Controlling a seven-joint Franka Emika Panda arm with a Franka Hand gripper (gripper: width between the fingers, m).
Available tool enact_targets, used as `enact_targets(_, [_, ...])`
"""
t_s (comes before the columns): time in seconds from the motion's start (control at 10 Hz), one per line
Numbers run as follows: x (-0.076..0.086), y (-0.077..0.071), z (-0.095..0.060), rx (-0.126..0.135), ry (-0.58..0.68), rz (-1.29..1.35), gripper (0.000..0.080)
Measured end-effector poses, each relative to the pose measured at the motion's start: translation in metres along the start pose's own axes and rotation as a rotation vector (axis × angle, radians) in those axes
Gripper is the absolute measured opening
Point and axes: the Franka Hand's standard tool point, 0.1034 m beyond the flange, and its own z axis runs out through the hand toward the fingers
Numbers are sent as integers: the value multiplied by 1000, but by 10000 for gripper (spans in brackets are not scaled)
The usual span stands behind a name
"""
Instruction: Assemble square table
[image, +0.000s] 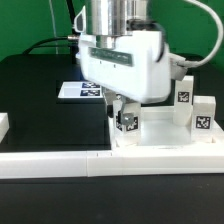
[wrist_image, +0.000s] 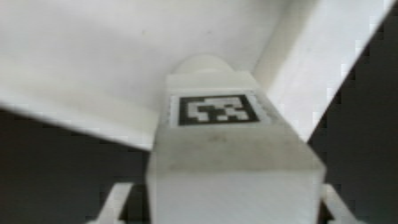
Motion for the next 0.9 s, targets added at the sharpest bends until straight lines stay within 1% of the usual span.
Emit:
enact_targets(0.1, [0, 2, 1, -6, -24, 166, 288])
enact_targets(0.2, [0, 2, 2, 4, -49, 317, 288])
enact_targets(0.3, [0, 3, 3, 20, -69, 453, 290])
enact_targets(0.4, [0, 3, 3, 18, -71, 528, 292])
enact_targets(0.5, [0, 4, 3, 9, -73, 596, 292])
enact_targets(0.6, [1, 5, 3, 3, -74, 642, 297])
enact_targets(0.9, [1, 6, 3, -5, -70, 740, 303])
